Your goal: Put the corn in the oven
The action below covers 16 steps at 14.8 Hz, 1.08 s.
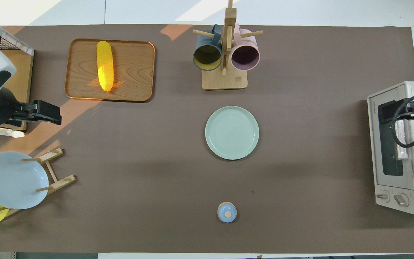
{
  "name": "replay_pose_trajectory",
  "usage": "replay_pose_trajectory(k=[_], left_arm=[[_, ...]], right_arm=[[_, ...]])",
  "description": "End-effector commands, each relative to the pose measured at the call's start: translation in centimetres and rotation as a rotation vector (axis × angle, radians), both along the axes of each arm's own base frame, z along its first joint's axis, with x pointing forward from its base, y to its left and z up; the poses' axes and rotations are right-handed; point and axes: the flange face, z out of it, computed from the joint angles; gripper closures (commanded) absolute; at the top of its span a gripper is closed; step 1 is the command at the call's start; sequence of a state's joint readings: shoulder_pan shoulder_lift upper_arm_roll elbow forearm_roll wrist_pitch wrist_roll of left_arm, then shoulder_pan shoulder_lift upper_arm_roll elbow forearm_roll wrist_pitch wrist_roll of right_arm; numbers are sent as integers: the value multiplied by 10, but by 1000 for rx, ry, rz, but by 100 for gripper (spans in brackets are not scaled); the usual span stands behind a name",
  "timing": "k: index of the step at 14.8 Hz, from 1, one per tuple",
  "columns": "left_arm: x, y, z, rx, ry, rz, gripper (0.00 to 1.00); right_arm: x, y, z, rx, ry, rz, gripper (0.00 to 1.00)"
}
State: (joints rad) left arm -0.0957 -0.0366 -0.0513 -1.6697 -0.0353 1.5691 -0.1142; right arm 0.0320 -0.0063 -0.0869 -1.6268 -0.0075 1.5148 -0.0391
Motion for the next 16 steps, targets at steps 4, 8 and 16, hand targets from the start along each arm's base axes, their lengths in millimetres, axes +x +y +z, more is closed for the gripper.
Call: replay_pose_trajectory(k=[4,8,16], left_arm=[[-3,1,3,21,-1,-2,0],[-6,-3,3,21,0,-12,0],[-3,-1,6,19,-19,-2,0]], right_arm=[[-2,-1,4,-1,-12,18,0],[-8,4,0,3,3,45,0],[-17,-24,-67,-21,-90,-22,100]])
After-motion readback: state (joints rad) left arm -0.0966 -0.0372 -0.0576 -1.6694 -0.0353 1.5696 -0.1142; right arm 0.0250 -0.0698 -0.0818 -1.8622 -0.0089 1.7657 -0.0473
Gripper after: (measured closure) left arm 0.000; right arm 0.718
